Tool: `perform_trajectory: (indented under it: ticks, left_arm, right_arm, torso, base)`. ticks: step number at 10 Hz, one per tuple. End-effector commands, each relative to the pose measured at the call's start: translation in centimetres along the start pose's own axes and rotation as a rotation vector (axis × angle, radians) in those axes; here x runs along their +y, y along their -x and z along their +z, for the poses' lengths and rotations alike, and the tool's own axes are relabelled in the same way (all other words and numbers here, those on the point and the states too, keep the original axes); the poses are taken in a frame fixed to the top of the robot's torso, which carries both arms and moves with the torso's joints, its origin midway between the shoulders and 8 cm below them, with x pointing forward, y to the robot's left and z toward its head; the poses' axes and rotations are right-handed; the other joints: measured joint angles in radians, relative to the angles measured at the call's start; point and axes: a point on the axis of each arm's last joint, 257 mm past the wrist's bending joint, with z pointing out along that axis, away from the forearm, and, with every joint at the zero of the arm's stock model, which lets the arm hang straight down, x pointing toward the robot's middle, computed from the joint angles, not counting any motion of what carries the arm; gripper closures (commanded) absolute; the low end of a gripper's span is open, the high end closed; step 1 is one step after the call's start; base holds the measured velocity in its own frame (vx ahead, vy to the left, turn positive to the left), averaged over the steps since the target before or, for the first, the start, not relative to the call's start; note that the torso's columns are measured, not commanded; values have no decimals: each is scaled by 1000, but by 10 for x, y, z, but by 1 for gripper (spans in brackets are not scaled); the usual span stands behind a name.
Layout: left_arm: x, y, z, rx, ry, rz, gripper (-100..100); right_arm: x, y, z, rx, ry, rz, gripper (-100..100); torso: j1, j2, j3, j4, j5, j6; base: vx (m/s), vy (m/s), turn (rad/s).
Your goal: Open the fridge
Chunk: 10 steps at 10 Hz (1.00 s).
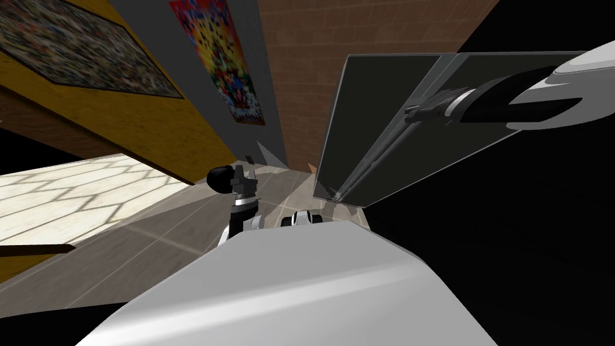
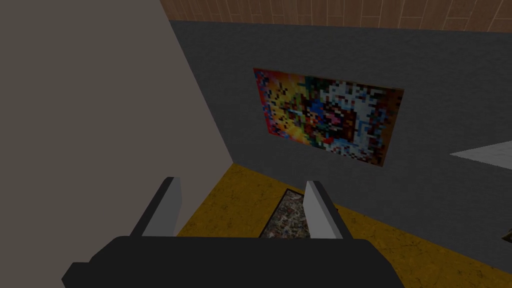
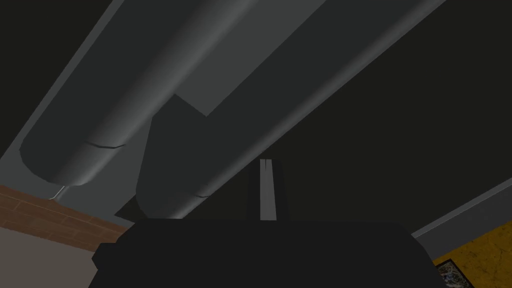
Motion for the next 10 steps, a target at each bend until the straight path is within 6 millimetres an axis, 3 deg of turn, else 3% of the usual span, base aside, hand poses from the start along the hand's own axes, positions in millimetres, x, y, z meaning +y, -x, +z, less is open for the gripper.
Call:
perform_trajectory:
  ticks: [1, 3, 4, 6, 7, 10]
  left_arm:
    - [0, 0, 0, 0, 0, 0, 0]
    - [0, 0, 0, 0, 0, 0, 0]
    - [0, 0, 0, 0, 0, 0, 0]
    - [0, 0, 0, 0, 0, 0, 0]
    - [0, 0, 0, 0, 0, 0, 0]
    - [0, 0, 0, 0, 0, 0, 0]
  right_arm:
    - [-25, 13, -10, -5, -55, -25, -100]
    - [-30, 19, -14, -7, -66, -35, -100]
    - [-14, 16, -9, -6, -31, -25, -100]
    - [-6, 17, -9, -3, -9, -29, -100]
    - [-1, 17, -8, -2, 6, -27, 100]
    - [-17, 1, -15, 53, -40, -22, 100]
  torso:
    - [0, 0, 0, 0, 0, 0]
    - [1, 0, 0, 0, 0, 0]
    - [0, 1, 1, 0, -1, 1]
    - [4, -6, -3, -4, 0, -3]
    - [2, -7, -5, -6, -1, -4]
    - [19, -4, -1, -7, 4, -7]
  base:
    - [22, 8, -26]
    - [24, 0, -21]
    - [7, 17, 22]
    - [77, 41, 57]
    - [-4, 20, 1]
    - [32, 197, -135]
